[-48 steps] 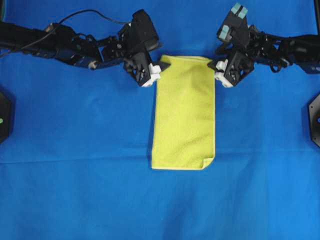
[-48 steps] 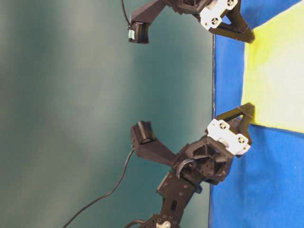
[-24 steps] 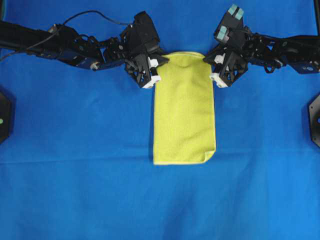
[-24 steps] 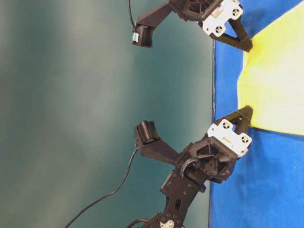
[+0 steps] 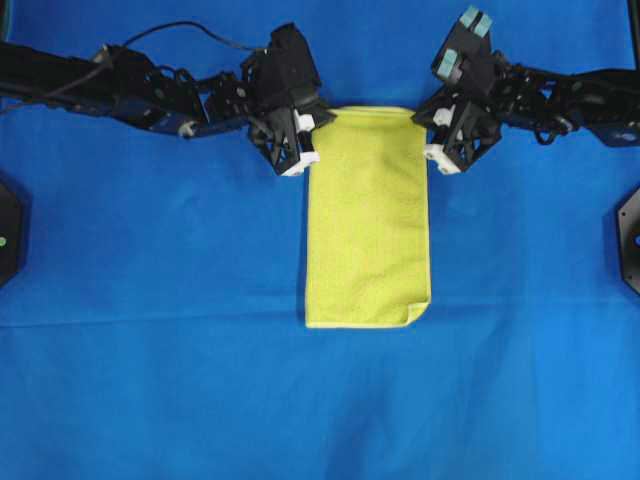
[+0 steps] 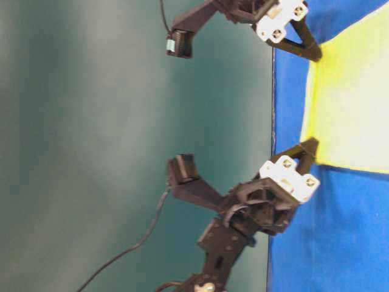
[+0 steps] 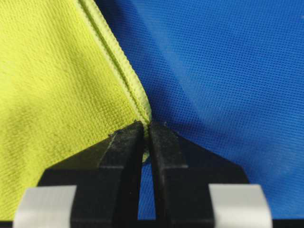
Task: Fold the yellow towel.
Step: 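Pinch the strip's top corners with left and right grippers, then pull the top corners down toward the bottom edge, folding again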
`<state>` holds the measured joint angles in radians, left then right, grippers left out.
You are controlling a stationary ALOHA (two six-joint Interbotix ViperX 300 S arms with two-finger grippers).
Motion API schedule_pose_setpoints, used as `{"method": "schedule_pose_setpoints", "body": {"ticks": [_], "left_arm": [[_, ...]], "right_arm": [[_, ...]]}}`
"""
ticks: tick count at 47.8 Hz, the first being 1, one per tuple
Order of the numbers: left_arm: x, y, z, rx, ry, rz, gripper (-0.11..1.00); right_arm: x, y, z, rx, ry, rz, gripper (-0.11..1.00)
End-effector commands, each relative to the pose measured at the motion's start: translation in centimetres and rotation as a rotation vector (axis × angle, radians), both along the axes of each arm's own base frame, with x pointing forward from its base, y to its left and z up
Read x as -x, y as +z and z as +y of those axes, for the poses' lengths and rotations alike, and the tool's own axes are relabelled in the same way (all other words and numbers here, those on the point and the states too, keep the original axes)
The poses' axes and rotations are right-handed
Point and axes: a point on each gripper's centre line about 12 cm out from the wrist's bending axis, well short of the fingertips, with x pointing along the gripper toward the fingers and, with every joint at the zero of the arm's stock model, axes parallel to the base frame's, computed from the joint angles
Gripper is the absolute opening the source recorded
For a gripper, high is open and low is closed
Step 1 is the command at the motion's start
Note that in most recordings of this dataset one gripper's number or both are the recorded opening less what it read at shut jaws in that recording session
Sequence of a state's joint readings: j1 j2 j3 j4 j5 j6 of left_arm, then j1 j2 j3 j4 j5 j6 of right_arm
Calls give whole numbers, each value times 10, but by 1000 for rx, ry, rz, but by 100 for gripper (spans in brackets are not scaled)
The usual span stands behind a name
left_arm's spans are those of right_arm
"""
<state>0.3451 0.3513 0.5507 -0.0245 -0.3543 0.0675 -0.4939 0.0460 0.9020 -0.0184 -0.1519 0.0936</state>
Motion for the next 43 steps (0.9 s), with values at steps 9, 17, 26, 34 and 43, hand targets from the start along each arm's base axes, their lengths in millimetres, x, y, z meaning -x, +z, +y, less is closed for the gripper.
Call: {"method": "schedule_pose_setpoints", "body": {"ticks": [9, 17, 26, 34, 43], "left_arm": [[1, 57, -5, -57, -26, -80, 6], [1, 60, -5, -80, -38, -77, 6], [2, 59, -8, -76, -45, -66, 6], [3, 63, -27, -60, -88, -24, 6], [6, 63, -72, -28, -190, 61, 6]], "right_arm": [[6, 44, 2, 50, -5, -93, 5], [7, 47, 3, 49, -5, -91, 5], [9, 47, 4, 38, -10, -86, 5], [10, 53, 18, -3, 2, -64, 5], [10, 57, 51, -62, 54, -47, 5]]}}
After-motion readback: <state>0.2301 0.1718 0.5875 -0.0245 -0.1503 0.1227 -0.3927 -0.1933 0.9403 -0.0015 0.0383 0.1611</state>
